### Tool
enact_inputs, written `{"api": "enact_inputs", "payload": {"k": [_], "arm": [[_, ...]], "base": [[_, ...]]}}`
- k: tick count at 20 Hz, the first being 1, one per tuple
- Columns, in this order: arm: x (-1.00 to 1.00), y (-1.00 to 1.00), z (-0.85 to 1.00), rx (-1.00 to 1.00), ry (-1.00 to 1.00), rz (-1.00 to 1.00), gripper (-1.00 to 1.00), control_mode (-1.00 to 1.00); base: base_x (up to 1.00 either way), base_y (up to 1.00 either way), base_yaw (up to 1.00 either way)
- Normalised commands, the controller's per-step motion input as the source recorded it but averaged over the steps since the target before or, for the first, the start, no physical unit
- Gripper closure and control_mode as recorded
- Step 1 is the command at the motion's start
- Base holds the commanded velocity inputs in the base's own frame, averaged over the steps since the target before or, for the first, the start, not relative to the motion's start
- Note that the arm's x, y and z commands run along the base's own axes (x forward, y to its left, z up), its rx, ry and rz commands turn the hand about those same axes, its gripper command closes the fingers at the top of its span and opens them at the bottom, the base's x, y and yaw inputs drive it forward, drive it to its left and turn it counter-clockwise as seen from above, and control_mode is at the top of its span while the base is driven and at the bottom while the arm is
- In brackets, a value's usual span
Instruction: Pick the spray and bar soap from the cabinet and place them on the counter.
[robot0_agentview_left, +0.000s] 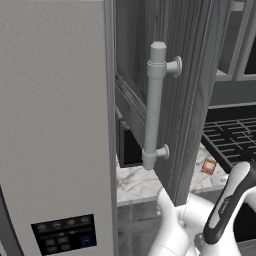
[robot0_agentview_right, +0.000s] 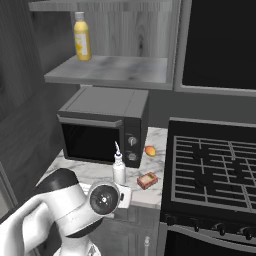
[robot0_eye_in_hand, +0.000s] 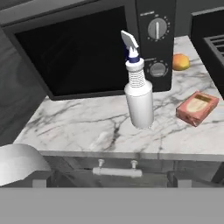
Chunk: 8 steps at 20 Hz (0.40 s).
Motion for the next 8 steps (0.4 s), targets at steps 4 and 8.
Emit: {"api": "enact_inputs", "payload": {"k": [4, 8], "arm": [[-0.10, 0.11, 0.15, 0.00, 0.17, -0.07, -1.00, -1.00], [-0.12, 0.13, 0.09, -0.03, 0.13, -0.08, -1.00, -1.00]], "base": [[0.00, 0.00, 0.00], [0.00, 0.00, 0.00]]}}
